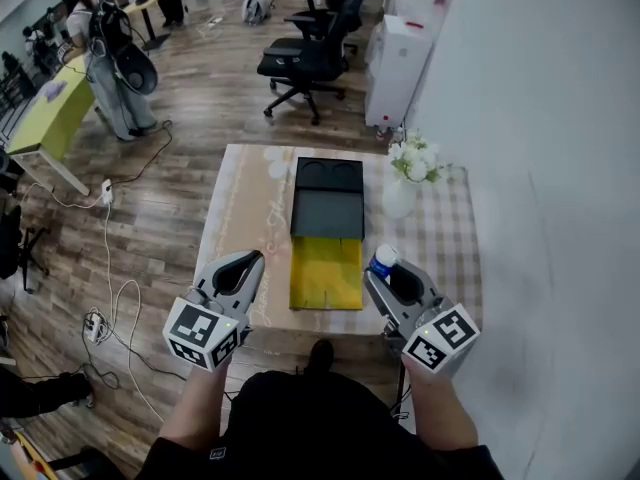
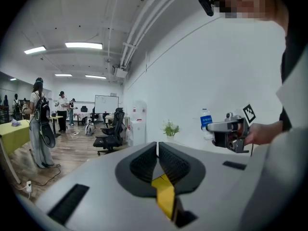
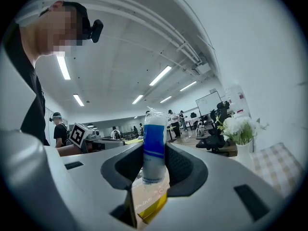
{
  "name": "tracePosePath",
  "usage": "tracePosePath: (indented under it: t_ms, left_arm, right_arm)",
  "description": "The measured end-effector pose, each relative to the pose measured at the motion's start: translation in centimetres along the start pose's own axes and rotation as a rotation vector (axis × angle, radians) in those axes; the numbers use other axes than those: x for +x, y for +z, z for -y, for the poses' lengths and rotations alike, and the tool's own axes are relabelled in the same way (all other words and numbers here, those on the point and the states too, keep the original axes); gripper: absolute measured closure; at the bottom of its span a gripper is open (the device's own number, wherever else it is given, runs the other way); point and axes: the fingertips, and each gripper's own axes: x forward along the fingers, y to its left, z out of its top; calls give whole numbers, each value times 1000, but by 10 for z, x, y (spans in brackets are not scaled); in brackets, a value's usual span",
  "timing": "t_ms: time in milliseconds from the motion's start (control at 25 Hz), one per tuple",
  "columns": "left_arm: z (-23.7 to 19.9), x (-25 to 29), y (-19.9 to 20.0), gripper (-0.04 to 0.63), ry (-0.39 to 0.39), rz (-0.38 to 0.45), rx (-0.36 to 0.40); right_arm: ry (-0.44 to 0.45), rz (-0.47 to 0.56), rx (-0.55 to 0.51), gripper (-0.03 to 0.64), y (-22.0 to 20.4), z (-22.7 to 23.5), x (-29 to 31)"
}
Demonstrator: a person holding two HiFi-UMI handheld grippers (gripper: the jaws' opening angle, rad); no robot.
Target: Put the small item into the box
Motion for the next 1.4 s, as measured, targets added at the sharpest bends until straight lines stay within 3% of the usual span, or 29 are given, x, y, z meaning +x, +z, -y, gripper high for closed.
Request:
tracePosePath:
  t_ms: [320,680,1400]
  left_arm:
    - [-3,18,15,571,15,15,23]
    - [-21,25,5,571,0,10,-12]
    - [-72,17,-65,571,15,-77,-126]
  right_arm:
    - [42,3,-33,474,15,13,16]
    - [65,-92,-65,474,-1,11,49]
    - [103,-450,-2,471,-132,17,119]
